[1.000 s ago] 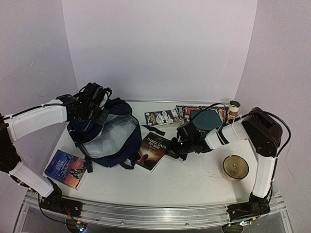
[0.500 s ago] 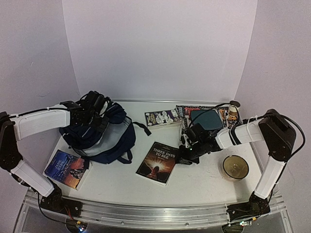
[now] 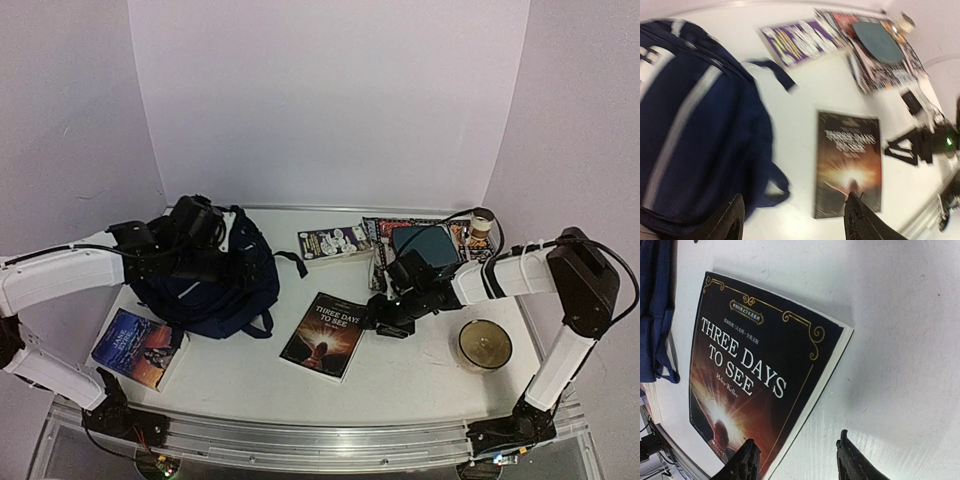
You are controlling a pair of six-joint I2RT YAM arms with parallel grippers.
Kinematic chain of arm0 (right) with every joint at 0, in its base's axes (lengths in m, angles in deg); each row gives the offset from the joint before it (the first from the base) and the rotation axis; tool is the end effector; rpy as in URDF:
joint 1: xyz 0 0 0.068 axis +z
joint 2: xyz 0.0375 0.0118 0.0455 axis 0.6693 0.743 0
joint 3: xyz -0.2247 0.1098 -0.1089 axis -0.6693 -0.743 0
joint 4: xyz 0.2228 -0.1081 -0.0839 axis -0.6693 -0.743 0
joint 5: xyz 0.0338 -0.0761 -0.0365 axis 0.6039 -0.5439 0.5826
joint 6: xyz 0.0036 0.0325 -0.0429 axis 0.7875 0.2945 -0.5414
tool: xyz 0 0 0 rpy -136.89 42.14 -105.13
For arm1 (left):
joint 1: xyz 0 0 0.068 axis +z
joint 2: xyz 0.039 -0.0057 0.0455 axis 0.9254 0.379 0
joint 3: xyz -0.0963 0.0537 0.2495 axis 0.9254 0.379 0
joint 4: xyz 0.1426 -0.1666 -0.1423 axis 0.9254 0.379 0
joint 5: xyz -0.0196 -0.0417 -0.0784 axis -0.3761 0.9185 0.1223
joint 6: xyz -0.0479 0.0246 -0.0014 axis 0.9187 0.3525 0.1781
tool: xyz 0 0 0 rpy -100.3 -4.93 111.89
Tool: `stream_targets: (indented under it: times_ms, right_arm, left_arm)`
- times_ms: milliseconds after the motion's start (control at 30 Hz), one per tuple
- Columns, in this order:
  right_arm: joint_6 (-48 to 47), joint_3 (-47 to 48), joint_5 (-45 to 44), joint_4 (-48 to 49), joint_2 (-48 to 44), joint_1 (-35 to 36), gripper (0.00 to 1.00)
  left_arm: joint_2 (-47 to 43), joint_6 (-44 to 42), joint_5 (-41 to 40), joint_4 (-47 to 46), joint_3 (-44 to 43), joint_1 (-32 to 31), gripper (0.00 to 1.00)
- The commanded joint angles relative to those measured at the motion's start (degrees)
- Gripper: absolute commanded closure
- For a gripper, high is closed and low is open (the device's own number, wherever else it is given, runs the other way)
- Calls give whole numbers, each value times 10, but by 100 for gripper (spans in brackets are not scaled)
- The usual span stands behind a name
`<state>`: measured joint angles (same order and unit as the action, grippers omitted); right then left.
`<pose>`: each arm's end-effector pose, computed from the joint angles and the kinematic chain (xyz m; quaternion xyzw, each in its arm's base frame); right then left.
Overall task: Pack the student bag
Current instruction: Place the largest pocket of the bag in the student bag, then pick up the book from the center of the board.
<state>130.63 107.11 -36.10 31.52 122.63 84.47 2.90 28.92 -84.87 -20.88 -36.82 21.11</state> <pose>0.2532 0.2417 0.1627 -0.0072 0.8963 0.3732 0.2393 0.1946 -0.2012 0.2917 0.1391 0.9029 -0.2085 0.3492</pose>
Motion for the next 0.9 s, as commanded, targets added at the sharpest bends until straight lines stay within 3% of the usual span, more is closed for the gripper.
stream_targets:
  times_ms: [0, 133, 367, 633, 867]
  right_arm:
    - [28, -20, 15, 15, -10, 0, 43]
    - [50, -35, 36, 49, -8, 0, 38]
    - [84, -47, 63, 106, 14, 0, 38]
    - [98, -54, 75, 135, 27, 0, 39]
    - [100, -52, 85, 149, 52, 5, 42]
  left_arm:
    - [47, 101, 38, -26, 21, -51, 30]
    - [94, 140, 67, -71, 25, -73, 27]
    - [193, 176, 112, -166, 23, -75, 26]
    - [308, 146, 109, -175, -29, -74, 26]
    - [353, 145, 103, -172, -28, -71, 26]
